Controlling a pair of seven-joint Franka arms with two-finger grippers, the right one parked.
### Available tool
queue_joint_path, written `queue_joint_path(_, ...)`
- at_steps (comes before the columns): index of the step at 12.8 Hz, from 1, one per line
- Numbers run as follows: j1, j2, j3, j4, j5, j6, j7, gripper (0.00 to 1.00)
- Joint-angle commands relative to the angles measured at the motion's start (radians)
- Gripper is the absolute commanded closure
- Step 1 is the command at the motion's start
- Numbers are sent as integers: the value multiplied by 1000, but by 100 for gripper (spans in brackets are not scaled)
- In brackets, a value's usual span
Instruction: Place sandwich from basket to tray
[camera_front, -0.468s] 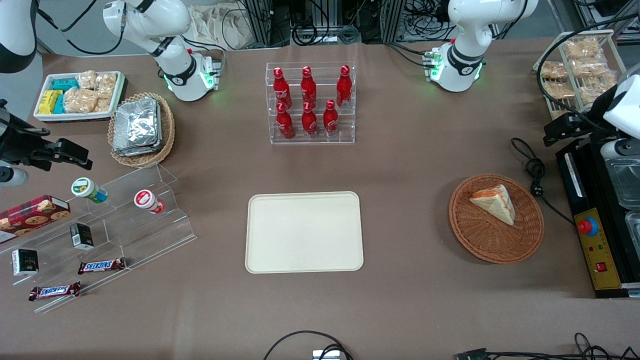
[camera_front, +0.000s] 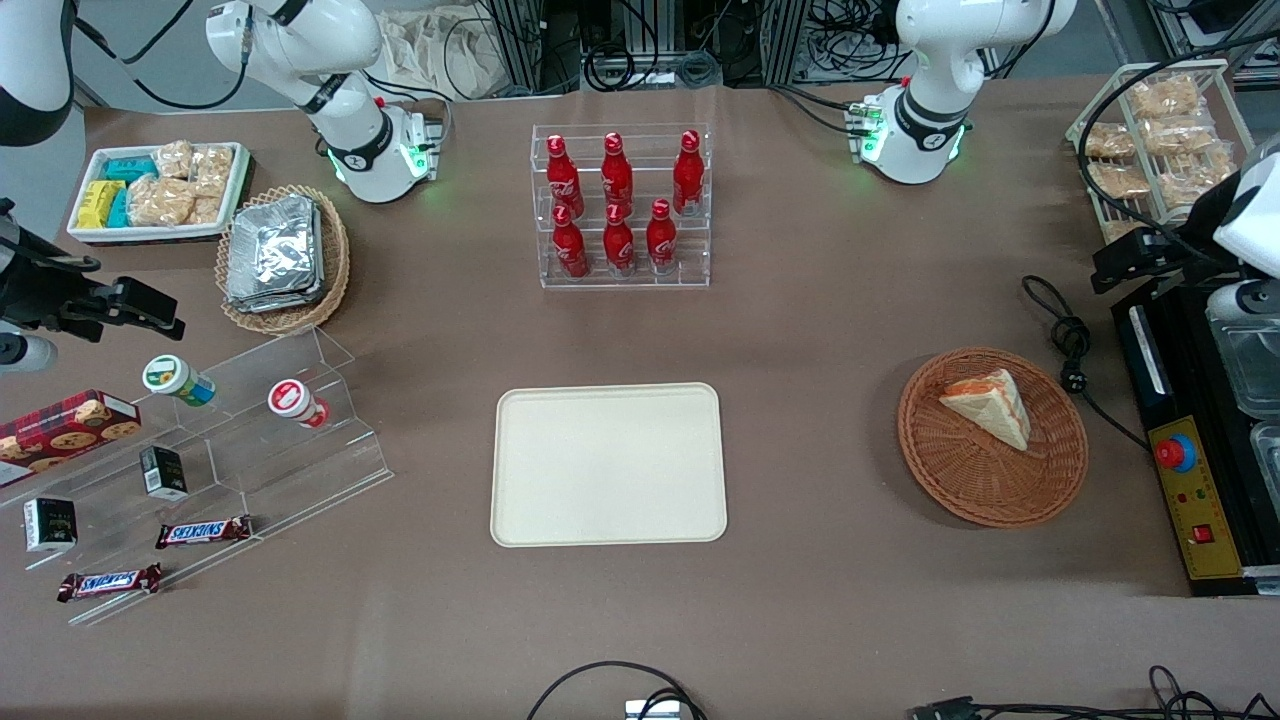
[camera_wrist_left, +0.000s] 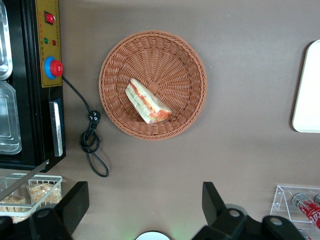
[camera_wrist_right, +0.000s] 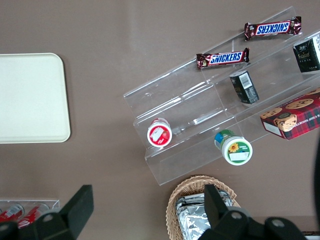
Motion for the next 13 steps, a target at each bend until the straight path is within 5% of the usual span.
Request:
queue_joint_path(1,-2,13,3,-50,9,37,-55,0)
queue_joint_path(13,24,-81,10,-671,15,678,-492,0)
